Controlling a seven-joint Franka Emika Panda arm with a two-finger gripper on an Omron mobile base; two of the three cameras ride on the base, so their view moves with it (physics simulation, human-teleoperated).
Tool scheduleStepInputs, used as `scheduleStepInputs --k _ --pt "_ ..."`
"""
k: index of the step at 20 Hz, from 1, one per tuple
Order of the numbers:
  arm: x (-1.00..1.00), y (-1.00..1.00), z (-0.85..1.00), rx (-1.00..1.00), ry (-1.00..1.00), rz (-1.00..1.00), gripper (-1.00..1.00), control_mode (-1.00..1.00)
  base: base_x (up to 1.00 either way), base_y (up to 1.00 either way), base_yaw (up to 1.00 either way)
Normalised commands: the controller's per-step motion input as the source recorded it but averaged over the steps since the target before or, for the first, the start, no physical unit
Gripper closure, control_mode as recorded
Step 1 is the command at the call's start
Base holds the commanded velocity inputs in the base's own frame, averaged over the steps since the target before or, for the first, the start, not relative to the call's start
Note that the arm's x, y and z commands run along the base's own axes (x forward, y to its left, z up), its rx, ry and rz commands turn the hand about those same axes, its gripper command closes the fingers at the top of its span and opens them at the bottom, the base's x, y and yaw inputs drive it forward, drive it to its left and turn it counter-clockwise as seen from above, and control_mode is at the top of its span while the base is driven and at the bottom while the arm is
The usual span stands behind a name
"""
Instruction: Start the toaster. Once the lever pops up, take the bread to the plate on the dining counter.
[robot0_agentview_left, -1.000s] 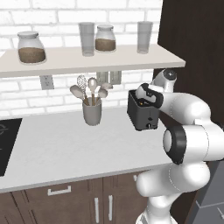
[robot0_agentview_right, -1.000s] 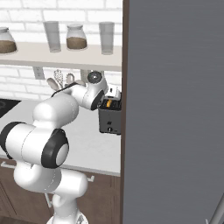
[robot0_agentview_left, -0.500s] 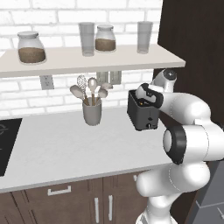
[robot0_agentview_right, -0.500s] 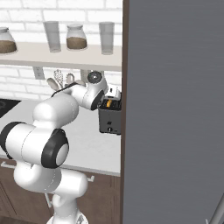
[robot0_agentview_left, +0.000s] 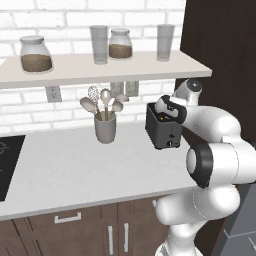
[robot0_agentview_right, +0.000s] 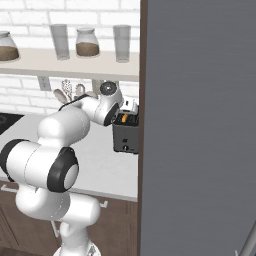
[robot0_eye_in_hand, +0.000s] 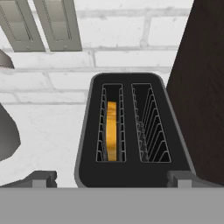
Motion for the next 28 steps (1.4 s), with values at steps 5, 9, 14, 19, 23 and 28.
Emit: scheduleStepInputs --k 5,9,14,19,23,28 --pt "0.00 0.00 0.00 0.00 0.00 0.00 -1.00 -1.00 0.00 0.00 0.00" --pt "0.00 0.00 0.00 0.00 0.00 0.00 -1.00 -1.00 0.00 0.00 0.00" --pt "0.00 0.00 0.00 0.00 0.00 0.00 -1.00 -1.00 0.00 0.00 0.00" --pt "0.00 0.00 0.00 0.00 0.00 0.00 -1.00 -1.00 0.00 0.00 0.00" --pt "0.00 0.00 0.00 0.00 0.00 0.00 -1.00 -1.00 0.00 0.00 0.00" --pt "0.00 0.00 0.00 0.00 0.00 0.00 -1.00 -1.00 0.00 0.00 0.00"
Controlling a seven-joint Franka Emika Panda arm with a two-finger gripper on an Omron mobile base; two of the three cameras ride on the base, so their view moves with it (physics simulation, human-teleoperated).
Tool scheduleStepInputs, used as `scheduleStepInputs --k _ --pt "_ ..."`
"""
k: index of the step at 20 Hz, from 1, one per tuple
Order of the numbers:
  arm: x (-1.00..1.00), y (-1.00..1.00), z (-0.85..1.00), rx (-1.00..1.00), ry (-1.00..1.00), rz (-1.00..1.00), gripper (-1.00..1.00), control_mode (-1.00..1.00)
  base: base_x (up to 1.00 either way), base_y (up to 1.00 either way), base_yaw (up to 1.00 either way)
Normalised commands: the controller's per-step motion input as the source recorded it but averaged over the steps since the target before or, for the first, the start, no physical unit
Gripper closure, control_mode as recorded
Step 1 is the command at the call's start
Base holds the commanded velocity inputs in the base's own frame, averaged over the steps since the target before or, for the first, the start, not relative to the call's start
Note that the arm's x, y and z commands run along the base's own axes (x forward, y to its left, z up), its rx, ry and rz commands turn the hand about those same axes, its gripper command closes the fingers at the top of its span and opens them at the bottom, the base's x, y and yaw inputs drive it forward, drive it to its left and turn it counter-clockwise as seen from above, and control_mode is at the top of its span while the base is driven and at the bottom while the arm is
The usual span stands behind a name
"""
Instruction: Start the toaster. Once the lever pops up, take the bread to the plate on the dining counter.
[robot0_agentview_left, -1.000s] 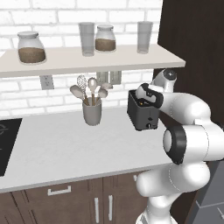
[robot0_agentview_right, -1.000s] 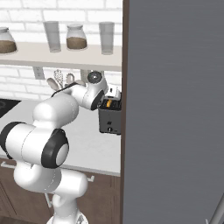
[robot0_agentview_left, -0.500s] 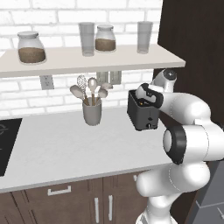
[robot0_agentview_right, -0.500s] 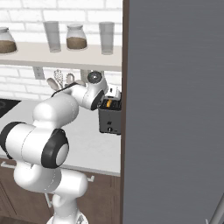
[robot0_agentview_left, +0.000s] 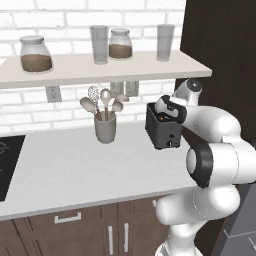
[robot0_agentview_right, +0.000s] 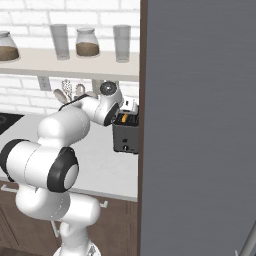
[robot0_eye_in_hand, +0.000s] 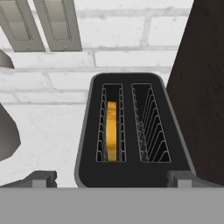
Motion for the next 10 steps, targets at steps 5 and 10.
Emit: scheduleStepInputs --k 5,10 --pt "0.00 0.00 0.00 0.00 0.00 0.00 -1.00 -1.00 0.00 0.00 0.00" --pt "0.00 0.00 0.00 0.00 0.00 0.00 -1.00 -1.00 0.00 0.00 0.00"
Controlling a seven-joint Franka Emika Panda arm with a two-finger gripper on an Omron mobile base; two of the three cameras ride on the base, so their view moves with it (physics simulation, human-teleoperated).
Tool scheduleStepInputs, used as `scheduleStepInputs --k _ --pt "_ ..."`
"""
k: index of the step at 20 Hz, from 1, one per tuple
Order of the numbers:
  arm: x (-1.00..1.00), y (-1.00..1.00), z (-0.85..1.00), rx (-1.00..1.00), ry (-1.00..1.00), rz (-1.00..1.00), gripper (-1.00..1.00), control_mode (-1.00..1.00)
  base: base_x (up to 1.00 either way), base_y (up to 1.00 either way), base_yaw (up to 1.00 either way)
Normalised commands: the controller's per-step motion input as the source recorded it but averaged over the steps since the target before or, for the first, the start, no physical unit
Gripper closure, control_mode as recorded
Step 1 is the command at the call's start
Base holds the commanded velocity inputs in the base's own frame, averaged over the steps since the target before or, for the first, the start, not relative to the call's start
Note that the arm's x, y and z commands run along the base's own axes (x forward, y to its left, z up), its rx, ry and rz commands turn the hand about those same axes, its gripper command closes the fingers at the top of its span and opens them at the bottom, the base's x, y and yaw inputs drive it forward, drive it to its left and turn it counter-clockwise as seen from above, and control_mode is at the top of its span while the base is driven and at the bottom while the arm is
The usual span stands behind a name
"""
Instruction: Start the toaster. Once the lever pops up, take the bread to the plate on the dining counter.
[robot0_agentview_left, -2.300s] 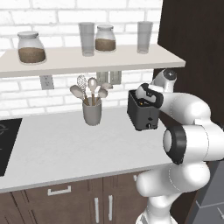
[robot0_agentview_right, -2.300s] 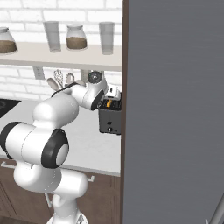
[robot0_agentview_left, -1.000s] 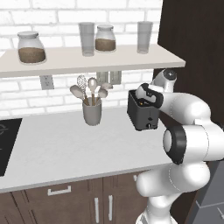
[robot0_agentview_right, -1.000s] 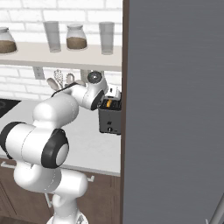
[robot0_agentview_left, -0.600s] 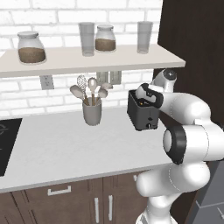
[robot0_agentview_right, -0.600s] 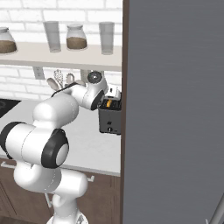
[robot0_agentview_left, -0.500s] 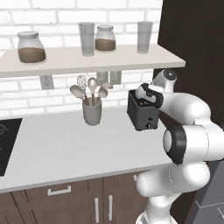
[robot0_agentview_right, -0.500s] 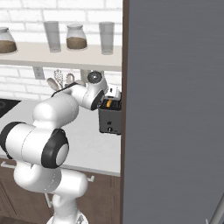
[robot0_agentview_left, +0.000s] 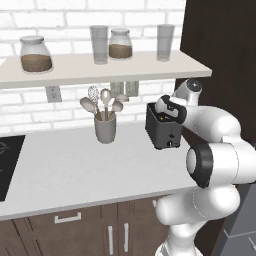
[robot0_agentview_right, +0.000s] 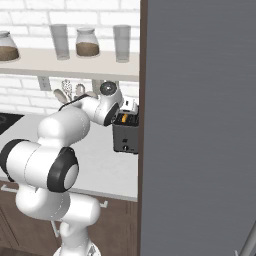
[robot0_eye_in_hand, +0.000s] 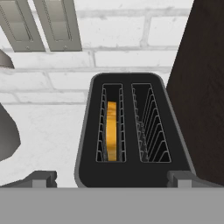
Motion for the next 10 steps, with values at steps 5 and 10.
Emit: scheduleStepInputs --k 5,10 --pt "0.00 0.00 0.00 0.00 0.00 0.00 -1.00 -1.00 0.00 0.00 0.00" --pt "0.00 0.00 0.00 0.00 0.00 0.00 -1.00 -1.00 0.00 0.00 0.00"
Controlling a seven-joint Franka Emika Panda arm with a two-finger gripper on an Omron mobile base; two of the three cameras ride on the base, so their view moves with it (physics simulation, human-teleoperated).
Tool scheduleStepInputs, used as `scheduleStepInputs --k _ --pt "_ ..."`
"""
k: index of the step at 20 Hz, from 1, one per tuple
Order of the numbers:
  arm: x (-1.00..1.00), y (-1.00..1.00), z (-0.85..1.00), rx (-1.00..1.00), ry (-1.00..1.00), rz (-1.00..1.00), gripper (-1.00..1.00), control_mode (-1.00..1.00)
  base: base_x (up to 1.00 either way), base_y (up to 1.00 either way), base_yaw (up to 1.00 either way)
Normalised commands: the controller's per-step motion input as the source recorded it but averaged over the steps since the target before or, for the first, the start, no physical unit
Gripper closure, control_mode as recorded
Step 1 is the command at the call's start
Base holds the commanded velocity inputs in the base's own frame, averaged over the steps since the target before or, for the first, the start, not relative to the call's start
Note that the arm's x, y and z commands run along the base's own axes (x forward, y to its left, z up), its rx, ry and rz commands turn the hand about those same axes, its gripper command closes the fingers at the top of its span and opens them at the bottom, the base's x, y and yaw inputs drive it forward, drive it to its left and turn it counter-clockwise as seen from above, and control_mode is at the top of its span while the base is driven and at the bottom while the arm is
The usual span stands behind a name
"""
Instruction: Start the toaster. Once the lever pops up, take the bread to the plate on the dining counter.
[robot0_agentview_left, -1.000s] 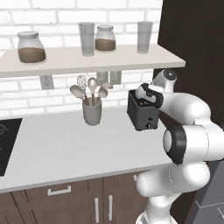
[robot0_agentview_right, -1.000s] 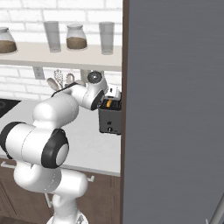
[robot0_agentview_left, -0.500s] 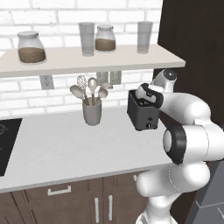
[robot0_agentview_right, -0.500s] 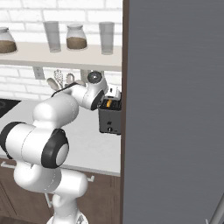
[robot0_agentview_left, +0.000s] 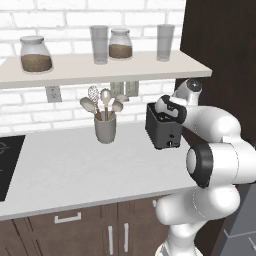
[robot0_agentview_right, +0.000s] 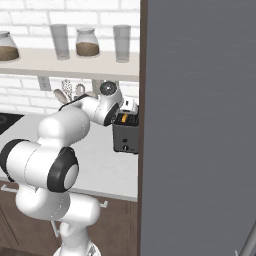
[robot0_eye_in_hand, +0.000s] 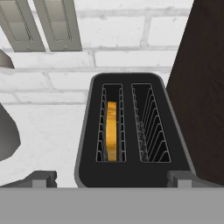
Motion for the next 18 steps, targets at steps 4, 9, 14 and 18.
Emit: scheduleStepInputs --k 4,9,14,18 --pt "0.00 0.00 0.00 0.00 0.00 0.00 -1.00 -1.00 0.00 0.00 0.00" --pt "0.00 0.00 0.00 0.00 0.00 0.00 -1.00 -1.00 0.00 0.00 0.00" --pt "0.00 0.00 0.00 0.00 0.00 0.00 -1.00 -1.00 0.00 0.00 0.00" --pt "0.00 0.00 0.00 0.00 0.00 0.00 -1.00 -1.00 0.00 0.00 0.00"
